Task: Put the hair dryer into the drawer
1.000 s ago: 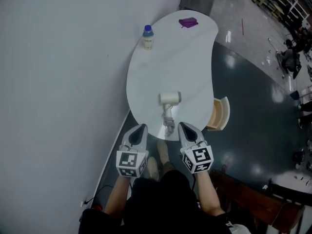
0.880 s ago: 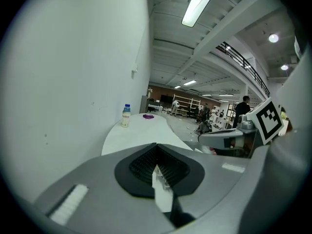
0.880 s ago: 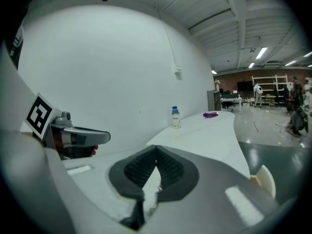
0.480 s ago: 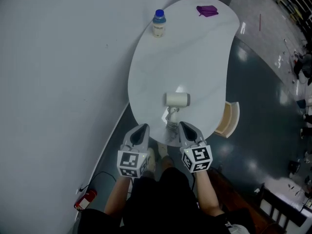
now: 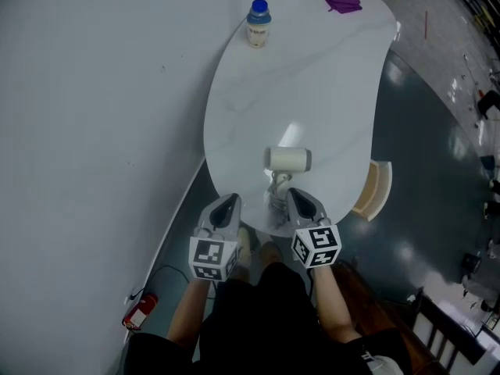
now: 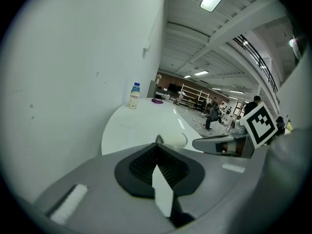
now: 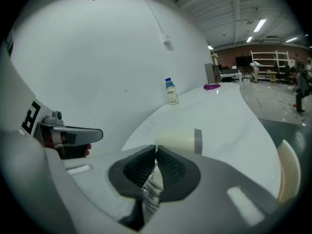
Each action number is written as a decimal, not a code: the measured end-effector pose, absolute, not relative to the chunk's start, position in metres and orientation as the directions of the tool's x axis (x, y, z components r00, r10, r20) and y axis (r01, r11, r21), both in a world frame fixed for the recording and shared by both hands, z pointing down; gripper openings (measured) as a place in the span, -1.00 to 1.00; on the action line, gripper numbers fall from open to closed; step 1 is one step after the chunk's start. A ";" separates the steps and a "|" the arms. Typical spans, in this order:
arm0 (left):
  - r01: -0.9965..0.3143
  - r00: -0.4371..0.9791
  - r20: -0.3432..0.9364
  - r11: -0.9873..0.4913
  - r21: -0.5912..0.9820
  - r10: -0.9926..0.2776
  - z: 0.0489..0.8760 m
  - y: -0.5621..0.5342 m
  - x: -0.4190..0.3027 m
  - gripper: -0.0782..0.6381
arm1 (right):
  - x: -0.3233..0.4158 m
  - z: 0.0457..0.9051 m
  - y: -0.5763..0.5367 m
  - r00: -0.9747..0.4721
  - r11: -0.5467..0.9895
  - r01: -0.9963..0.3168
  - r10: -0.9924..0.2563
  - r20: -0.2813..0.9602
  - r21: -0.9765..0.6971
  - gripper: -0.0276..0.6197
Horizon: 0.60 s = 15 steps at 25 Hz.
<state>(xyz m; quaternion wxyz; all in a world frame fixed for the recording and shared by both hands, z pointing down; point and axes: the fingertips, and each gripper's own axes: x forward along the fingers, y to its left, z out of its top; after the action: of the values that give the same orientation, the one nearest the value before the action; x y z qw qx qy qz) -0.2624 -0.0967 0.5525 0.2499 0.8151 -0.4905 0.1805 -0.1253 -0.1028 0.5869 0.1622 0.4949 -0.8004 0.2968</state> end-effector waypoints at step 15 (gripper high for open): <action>-0.893 0.448 0.585 -0.372 0.254 -0.676 0.577 -0.108 -0.261 -0.76 | -0.131 0.647 -0.119 -0.454 0.241 -0.889 -0.578 0.677 -0.390 -0.18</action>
<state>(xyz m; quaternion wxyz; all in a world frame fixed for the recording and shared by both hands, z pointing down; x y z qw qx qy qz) -0.2608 -0.1080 0.5768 0.2764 0.8048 -0.4872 0.1963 -0.1314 -0.1193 0.6471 0.2020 0.4816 -0.7615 0.3839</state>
